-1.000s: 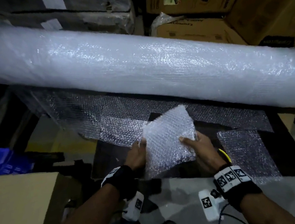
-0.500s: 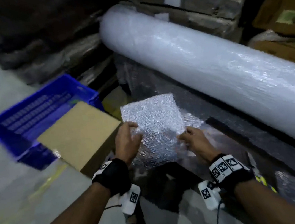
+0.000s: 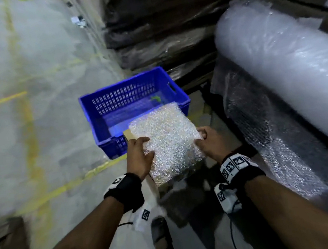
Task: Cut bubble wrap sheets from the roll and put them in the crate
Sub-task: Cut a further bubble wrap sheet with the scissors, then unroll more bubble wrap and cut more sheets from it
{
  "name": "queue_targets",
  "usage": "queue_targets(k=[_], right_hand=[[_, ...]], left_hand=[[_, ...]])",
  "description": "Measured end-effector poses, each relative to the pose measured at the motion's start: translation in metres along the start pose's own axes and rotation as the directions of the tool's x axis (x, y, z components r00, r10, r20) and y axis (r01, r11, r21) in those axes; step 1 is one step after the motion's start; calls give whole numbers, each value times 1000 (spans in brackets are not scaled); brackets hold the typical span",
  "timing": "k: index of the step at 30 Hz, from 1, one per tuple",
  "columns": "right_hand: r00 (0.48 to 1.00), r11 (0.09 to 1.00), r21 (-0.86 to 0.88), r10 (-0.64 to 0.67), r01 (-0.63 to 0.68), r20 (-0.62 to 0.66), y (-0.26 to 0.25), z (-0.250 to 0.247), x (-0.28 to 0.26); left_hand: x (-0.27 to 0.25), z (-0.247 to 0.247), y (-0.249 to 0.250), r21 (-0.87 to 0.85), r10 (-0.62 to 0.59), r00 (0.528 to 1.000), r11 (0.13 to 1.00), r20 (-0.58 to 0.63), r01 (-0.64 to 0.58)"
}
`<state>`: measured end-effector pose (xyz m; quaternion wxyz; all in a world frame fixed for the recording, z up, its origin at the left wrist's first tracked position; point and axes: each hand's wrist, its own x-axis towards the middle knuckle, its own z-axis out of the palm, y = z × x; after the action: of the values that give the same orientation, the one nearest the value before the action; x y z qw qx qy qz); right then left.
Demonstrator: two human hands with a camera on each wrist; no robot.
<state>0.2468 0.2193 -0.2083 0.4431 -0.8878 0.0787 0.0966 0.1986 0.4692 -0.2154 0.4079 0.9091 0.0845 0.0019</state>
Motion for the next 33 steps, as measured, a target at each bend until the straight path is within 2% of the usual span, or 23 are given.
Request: queue_targets(k=[4,7,12,17,21,23,25,28,29,33], right_hand=[[998,998,9,59,-60,29,-1,22,31],[997,994,-90,60,-55,49,-1,26,37],[998,982,-182,58,-52,28,3,19,41],[999,980,-195,32,-39,-40,6,-8,33],[985,962,-273,-77,33,-153,6,-43,12],[972,957,-287,-110,47,-206,12,-62,-1],[953,959,-282,-110,27,-283,21,-89,-20],[905,960,-281,-109,-13,-412,43,-138,-57],[880,958,-282,-95,-47,-466,53,-160,-74],[778,929,-320,-61,-185,-626,95,-242,-137]], left_hand=[[30,-2,-19,57,-40,998,998,47,37],[40,-6,-26,118,-55,995,992,87,45],[41,-13,-32,241,-44,998,970,55,29],[41,-15,-8,425,67,998,903,7,-63],[47,3,40,464,256,962,844,94,-270],[47,21,71,431,349,922,815,166,-386],[43,44,105,403,442,855,755,270,-517],[30,85,157,371,527,728,632,438,-681],[22,102,177,336,553,670,589,496,-735],[-13,158,236,221,619,482,452,620,-864]])
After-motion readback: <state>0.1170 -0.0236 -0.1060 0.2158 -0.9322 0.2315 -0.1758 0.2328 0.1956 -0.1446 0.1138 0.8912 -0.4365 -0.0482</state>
